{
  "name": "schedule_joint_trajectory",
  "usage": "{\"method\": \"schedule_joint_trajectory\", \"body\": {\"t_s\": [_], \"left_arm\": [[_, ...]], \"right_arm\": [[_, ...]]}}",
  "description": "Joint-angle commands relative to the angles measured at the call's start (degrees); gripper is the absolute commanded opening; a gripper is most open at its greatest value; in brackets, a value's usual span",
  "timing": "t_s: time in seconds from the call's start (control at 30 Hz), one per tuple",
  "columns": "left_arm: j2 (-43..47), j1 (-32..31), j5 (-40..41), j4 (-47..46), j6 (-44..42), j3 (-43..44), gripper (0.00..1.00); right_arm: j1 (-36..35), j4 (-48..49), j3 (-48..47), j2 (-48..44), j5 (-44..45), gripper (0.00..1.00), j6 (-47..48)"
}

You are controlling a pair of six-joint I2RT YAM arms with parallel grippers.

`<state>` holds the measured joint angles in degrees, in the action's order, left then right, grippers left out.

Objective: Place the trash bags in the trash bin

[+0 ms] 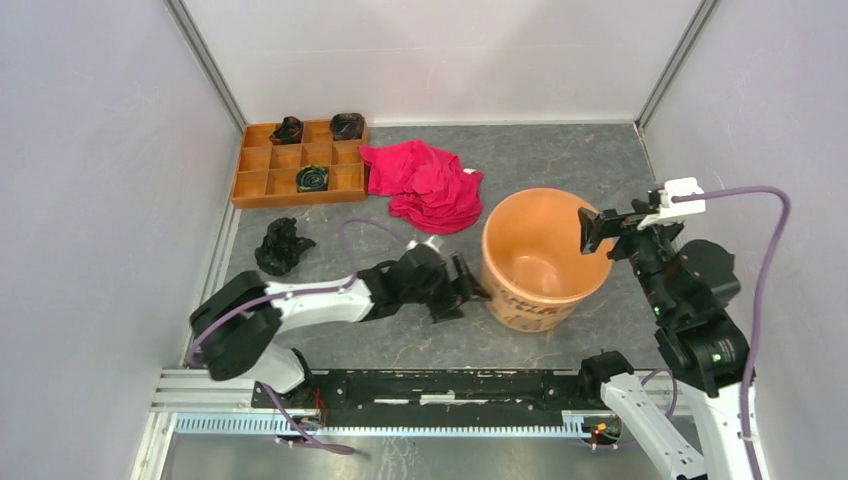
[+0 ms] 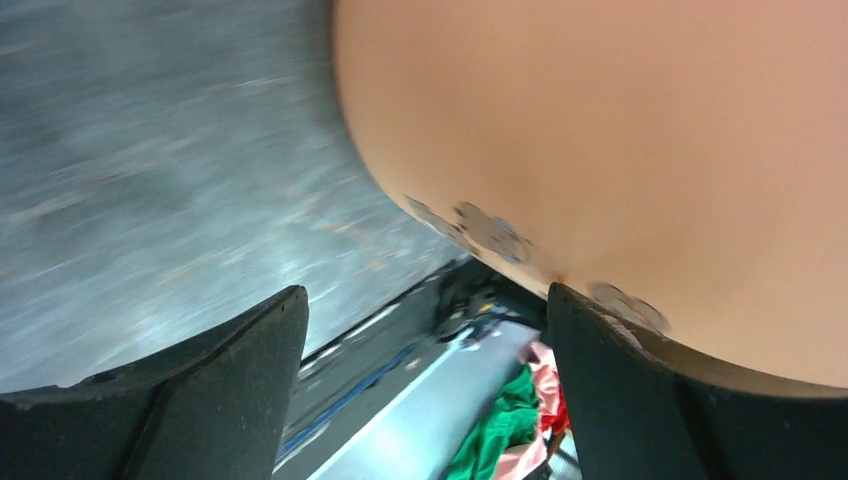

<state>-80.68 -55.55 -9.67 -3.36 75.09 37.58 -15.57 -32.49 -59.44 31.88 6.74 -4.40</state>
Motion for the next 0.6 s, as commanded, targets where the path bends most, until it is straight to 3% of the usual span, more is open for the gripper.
{"method": "schedule_joint_trajectory", "body": {"t_s": [0.0,0.1,0.2,0.4,0.47,0.57], "left_arm": [[-8.43,-2.96,-1.64,-10.58,-2.73,10.97,0.95],[-9.47,-2.99,2.80,-2.27,-12.80,16.16,1.00],[-8.62,-1.87,13.12,17.97,-25.35,23.77,1.00],[1.20,2.69,35.15,38.07,-44.84,24.87,1.00],[4.46,5.69,43.56,44.10,-46.80,25.12,1.00],[9.71,15.53,42.52,44.66,-50.87,23.05,1.00]], "right_arm": [[0.24,-0.90,-5.06,-0.96,-0.28,0.98,0.87],[0.35,-0.39,-4.54,-1.68,-1.65,0.98,0.53],[0.31,-0.29,-4.29,-1.44,-2.99,0.98,0.57],[0.35,2.12,-2.81,-1.03,-4.71,0.98,0.87],[0.29,3.95,-1.32,-0.97,-6.55,0.98,0.80],[0.30,6.67,1.07,0.07,-14.07,0.98,0.73]]}}
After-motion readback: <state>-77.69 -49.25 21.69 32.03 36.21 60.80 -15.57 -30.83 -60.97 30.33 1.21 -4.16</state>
